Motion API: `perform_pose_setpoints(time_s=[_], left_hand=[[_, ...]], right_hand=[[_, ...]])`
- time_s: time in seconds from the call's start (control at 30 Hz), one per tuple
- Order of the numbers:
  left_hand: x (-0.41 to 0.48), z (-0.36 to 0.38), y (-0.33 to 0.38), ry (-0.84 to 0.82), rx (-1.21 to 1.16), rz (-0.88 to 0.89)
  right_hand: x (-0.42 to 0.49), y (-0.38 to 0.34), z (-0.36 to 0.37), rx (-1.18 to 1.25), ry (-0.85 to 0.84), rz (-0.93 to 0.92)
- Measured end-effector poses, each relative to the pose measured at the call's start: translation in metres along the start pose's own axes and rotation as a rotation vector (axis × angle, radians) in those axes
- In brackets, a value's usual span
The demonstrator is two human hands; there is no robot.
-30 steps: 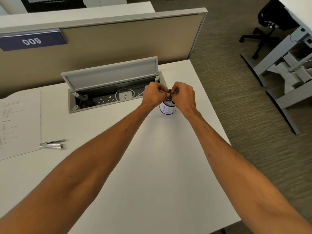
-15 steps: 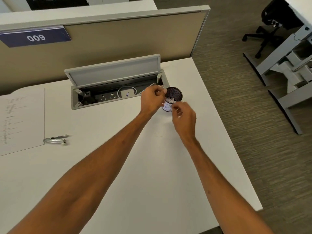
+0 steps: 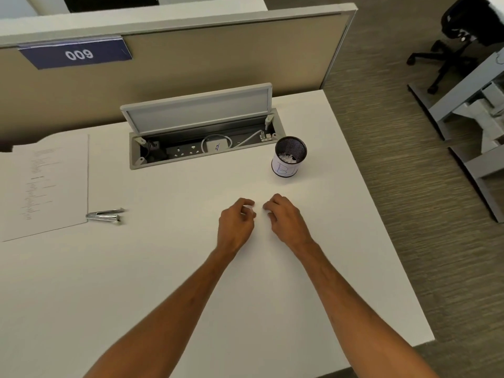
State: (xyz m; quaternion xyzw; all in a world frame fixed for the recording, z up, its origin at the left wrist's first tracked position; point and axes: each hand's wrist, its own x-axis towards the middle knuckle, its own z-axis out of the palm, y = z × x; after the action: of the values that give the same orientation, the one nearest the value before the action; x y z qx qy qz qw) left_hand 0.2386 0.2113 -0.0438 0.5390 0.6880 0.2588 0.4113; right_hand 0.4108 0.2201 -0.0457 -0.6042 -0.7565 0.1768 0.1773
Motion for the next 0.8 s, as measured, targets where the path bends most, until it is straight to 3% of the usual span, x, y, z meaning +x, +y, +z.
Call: perform_pose_setpoints(time_s=[0.3, 0.8], left_hand=[[-0.001, -0.001, 0.004, 0.041, -0.103, -0.017], [-0.011, 0.003, 0.011, 0.048, -0.178, -0.025]], right_hand=[[0.004, -0.012, 0.010, 0.079, 0.021, 0.045], [0.003, -0.019, 0.023, -0.074, 0.042, 0.056]])
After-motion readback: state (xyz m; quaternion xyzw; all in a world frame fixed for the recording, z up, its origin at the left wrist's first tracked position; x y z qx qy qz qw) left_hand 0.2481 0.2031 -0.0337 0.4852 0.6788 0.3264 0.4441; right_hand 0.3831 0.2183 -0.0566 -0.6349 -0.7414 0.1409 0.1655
